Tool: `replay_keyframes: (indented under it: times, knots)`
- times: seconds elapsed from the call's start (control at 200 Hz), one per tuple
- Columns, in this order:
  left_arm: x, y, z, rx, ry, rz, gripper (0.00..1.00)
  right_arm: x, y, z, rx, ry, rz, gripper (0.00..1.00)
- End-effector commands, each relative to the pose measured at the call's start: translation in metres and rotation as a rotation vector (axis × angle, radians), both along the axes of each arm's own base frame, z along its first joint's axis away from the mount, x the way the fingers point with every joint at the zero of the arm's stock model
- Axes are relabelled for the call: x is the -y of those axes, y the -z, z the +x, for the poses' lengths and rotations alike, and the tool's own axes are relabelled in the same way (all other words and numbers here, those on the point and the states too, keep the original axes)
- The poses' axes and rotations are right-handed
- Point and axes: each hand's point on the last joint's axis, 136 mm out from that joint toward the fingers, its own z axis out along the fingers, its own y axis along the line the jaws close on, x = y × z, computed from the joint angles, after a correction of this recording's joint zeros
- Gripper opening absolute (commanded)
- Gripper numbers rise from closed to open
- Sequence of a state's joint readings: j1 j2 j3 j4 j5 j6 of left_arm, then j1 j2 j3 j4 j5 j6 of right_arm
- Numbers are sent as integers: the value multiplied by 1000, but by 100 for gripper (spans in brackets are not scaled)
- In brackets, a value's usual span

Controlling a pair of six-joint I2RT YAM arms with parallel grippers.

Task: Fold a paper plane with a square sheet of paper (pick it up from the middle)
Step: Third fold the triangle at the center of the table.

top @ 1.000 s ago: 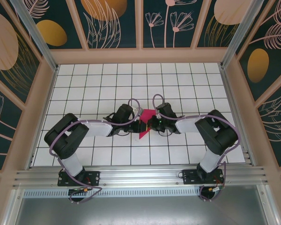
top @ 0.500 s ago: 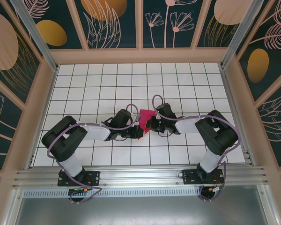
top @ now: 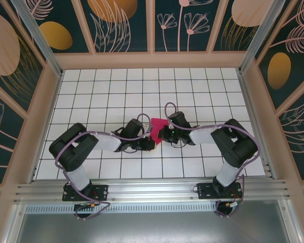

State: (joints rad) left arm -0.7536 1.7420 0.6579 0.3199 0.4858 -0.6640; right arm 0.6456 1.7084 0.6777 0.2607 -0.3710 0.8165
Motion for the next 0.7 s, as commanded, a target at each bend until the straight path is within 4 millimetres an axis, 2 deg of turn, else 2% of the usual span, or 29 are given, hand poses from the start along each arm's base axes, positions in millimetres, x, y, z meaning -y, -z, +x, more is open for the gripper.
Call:
replay_keyframes:
  times: [0.0,0.11,0.13,0.185,0.49,0.696]
  knots:
    - [-26,27,-22,-79,-18,106,3,0,-6,2,22,-5,-15,0]
    - [-27,26,-26,-83,-8,99,4,2,-3,3,17,-3,-32,0]
    - [-24,16,-24,-64,-5,76,4,2,-2,3,16,-4,-33,0]
    - [-25,13,-27,-62,7,74,4,2,-1,3,15,-2,-33,0]
    - [-36,24,-44,-109,33,97,6,2,3,3,5,-3,-39,0]
    - [-39,19,-47,-105,28,91,7,2,3,3,6,-4,-40,0]
